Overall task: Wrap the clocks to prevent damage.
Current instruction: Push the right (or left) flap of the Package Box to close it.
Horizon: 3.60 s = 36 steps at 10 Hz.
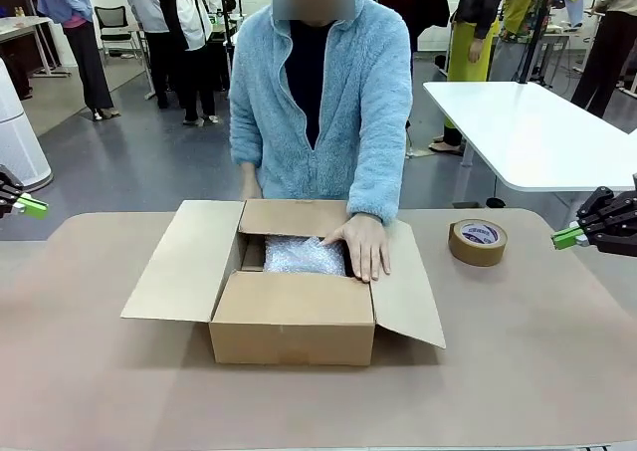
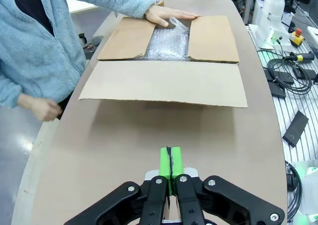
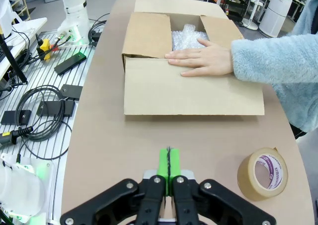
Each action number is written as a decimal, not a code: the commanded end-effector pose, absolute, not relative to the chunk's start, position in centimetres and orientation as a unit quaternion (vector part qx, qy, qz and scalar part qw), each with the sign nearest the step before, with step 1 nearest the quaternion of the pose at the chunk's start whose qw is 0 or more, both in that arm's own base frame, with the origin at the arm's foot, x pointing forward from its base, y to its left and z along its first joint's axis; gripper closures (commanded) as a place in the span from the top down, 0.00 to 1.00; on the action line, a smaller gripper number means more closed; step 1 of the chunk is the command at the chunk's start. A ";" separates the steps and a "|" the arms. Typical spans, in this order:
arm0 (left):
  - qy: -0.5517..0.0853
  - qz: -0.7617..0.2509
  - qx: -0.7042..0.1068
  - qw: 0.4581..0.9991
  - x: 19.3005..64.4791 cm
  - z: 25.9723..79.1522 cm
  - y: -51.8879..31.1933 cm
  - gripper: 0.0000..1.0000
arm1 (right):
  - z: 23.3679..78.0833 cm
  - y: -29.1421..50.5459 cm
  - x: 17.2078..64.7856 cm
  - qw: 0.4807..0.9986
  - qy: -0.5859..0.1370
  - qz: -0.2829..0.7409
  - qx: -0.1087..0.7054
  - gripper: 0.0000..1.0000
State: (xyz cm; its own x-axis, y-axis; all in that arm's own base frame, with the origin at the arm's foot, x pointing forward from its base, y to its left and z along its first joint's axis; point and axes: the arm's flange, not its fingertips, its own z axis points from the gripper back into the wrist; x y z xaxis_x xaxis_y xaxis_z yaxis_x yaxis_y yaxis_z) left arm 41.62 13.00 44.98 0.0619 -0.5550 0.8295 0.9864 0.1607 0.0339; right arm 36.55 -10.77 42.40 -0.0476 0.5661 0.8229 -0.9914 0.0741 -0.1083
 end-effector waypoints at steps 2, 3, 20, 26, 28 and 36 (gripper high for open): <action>-0.343 -0.615 -0.296 0.646 42.2 42.4 11.6 0.01 | 42.2 -10.7 36.5 0.628 -0.378 0.617 0.287 0.01; -0.338 -0.641 -0.277 0.631 42.4 40.5 9.7 0.01 | 42.2 -10.7 36.5 0.628 -0.378 0.617 0.287 0.01; -0.377 -0.610 -0.388 0.580 44.7 28.0 -2.7 0.01 | 42.2 -10.7 36.5 0.628 -0.378 0.617 0.287 0.01; -0.489 -0.549 -0.363 0.572 45.5 30.3 -4.2 0.01 | 42.2 -10.7 36.5 0.628 -0.378 0.617 0.287 0.01; -0.501 -0.549 -0.381 0.551 46.4 32.4 -6.1 0.01 | 42.2 -10.7 36.5 0.628 -0.378 0.617 0.287 0.01; -0.487 -0.586 -0.337 0.553 48.8 31.1 -15.2 0.01 | 42.2 -10.7 36.5 0.628 -0.378 0.617 0.287 0.01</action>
State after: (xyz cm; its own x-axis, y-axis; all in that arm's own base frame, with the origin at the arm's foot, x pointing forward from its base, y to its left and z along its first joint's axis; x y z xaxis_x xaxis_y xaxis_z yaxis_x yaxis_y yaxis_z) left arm 47.87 -13.89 32.24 -0.1016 -0.2999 0.9485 0.9903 0.0600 0.1251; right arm 36.55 -10.69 42.37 -0.0473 0.5669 0.8225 -0.9916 0.0724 -0.1070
